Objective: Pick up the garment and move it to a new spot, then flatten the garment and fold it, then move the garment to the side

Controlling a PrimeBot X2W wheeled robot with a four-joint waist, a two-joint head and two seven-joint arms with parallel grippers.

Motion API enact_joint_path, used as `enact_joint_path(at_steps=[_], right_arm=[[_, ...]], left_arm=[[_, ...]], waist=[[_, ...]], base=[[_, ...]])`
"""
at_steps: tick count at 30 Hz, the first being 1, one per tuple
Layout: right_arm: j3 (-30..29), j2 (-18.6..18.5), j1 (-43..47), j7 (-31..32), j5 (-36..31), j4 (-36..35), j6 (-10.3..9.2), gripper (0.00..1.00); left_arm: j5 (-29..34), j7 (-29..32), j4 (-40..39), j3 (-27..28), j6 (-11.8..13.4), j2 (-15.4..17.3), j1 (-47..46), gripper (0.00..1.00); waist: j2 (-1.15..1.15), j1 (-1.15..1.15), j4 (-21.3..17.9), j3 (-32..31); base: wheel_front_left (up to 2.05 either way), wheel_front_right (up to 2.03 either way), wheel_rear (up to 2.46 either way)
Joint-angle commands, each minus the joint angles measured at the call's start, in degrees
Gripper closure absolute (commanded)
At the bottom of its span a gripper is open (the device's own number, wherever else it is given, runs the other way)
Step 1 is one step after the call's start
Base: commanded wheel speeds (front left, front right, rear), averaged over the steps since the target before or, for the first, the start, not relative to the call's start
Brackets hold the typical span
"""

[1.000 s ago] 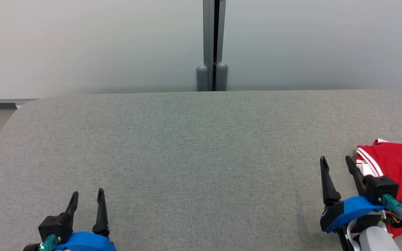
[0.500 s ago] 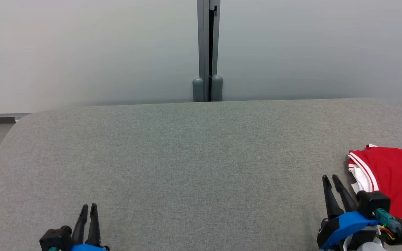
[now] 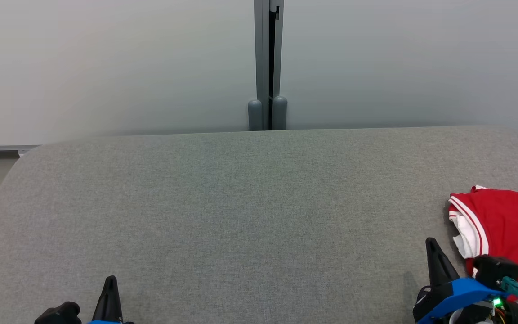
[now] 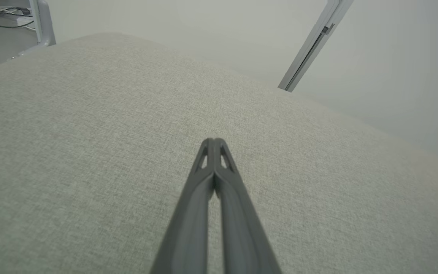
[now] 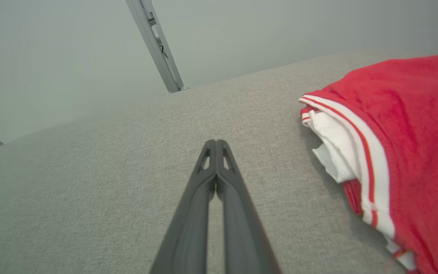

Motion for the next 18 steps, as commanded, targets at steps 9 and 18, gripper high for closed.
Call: enact_joint_path(at_steps=[9,18], right_arm=[[0.1,-0.4,0.0,2.2,11.2,-3.7,0.00,1.00],[0.0,-0.4,0.3,4.2,19.9,-5.6,0.00,1.00]], left_arm=[[-10.1,2.4,-3.2,0.4,0.0,0.3,-2.2,1.00],[-18.2,4.4,-4.8,0.6,0.0,0.3,-2.8,1.00]], waist=[[0.00,0.00,-0.1,0.2],[0.00,0.00,-0.1,0.3]], base=[[0.00,0.00,0.00],[0.00,0.00,0.00]])
